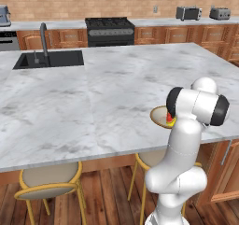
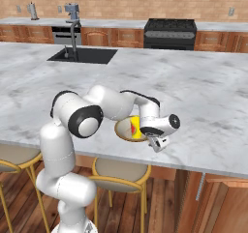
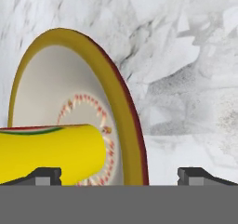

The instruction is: Place the cup inside the bowl on the dining table and move the bowl to any counter.

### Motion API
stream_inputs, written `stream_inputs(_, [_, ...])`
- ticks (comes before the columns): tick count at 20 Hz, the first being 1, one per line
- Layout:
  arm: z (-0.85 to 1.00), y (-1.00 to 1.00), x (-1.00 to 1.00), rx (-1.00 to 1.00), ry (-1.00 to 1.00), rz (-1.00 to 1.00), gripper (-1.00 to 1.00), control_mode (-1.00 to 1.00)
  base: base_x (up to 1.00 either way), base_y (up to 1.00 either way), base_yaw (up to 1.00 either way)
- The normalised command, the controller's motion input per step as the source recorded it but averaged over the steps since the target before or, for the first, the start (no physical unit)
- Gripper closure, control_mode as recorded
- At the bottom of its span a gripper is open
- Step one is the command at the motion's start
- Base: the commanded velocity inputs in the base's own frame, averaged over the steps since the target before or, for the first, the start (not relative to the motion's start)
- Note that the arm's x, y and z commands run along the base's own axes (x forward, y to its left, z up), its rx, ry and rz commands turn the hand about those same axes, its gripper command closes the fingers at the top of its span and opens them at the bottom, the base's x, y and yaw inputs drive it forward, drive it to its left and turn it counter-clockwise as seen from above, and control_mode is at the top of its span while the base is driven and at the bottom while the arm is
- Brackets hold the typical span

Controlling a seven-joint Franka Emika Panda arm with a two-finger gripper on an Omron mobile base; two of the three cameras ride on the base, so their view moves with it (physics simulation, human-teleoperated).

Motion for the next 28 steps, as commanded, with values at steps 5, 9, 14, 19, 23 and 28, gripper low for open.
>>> stream_inputs(5, [-0.09,0.0,0.0,0.0,0.0,0.0,-1.0,-1.0,0.0,0.0,0.0])
stream_inputs(9, [-0.22,0.02,0.01,0.0,0.0,0.0,-1.0,-1.0,0.0,0.0,0.0])
stream_inputs(14, [-0.09,0.04,0.01,0.0,0.0,0.0,-1.0,-1.0,0.0,0.0,0.0])
stream_inputs(19, [0.0,0.0,0.0,0.0,0.0,0.0,-1.0,-1.0,0.0,0.0,0.0])
stream_inputs(23, [0.0,0.0,0.0,0.0,0.0,0.0,1.0,-1.0,0.0,0.0,0.0])
stream_inputs(28, [0.0,0.0,0.0,0.0,0.0,0.0,1.0,-1.0,0.0,0.0,0.0])
